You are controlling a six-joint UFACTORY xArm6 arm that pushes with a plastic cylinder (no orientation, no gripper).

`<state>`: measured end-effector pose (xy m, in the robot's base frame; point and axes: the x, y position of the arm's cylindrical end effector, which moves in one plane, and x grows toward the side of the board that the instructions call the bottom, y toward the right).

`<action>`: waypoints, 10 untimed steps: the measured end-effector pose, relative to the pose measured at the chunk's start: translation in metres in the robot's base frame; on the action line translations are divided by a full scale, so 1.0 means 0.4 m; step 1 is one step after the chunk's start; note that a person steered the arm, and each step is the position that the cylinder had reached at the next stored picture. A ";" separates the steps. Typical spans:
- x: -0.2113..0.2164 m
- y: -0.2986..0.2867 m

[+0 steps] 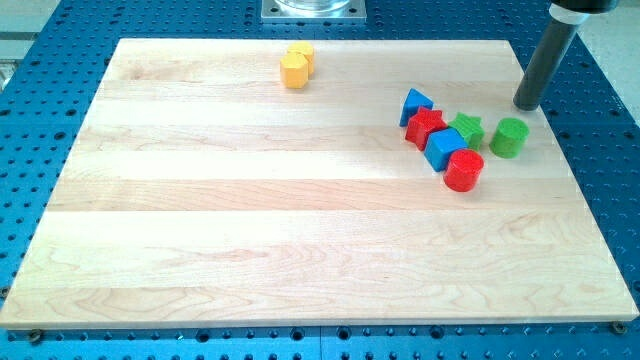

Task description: Place the blue triangle horizontally left to the red circle

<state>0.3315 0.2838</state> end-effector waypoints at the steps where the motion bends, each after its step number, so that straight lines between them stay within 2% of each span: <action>1: 0.000 0.000; 2: 0.000 -0.065; 5: 0.012 -0.401; 7: 0.014 -0.410; 8: 0.025 -0.550; 9: 0.053 -0.611; 10: -0.015 -0.496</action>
<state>0.3256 0.0856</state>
